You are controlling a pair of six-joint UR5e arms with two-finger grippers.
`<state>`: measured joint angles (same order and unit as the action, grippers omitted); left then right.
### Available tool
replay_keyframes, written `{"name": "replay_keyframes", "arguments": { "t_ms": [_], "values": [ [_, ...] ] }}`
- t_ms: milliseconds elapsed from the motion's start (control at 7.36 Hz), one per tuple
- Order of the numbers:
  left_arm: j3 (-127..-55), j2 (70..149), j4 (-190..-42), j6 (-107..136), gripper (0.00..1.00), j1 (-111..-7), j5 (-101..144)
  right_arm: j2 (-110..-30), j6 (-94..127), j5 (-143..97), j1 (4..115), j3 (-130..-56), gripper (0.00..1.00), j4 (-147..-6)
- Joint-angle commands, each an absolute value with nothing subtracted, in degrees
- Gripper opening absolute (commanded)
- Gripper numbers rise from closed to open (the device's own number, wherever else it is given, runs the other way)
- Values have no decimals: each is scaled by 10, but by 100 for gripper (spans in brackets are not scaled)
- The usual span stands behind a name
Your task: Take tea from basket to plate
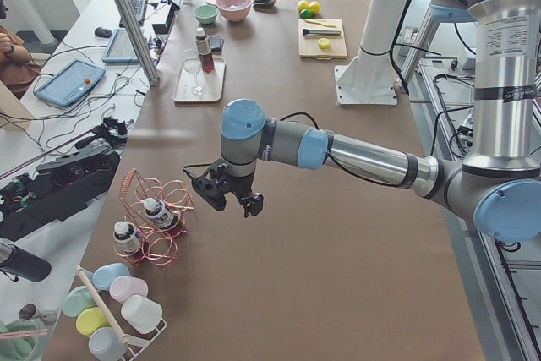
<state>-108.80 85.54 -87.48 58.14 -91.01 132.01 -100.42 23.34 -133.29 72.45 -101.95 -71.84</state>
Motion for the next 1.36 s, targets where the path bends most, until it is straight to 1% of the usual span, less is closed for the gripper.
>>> {"name": "replay_keyframes", "arguments": {
  "t_ms": [0,136,408,544,680,816,1223],
  "values": [
    [-1095,824,-875,424,98,-912,1330,-1026,116,-1343,824,-1031,100,-838],
    [-1094,822,-875,346,98,-912,1329,-1023,76,-1335,837,-1045,100,-910],
    [-1092,796,-875,306,98,-912,1331,-1013,69,-1326,851,-1047,100,-939],
    [-1092,786,-875,304,97,-911,1332,-1012,69,-1325,854,-1047,100,-941],
    [-1071,774,-880,302,97,-898,1322,-1006,69,-1314,851,-1046,100,-941],
    [-1050,782,-917,310,97,-879,1297,-1008,69,-1308,853,-1045,100,-942],
    [-1055,779,-998,311,97,-841,1329,-1014,75,-1307,875,-1044,100,-941]
  ]
}}
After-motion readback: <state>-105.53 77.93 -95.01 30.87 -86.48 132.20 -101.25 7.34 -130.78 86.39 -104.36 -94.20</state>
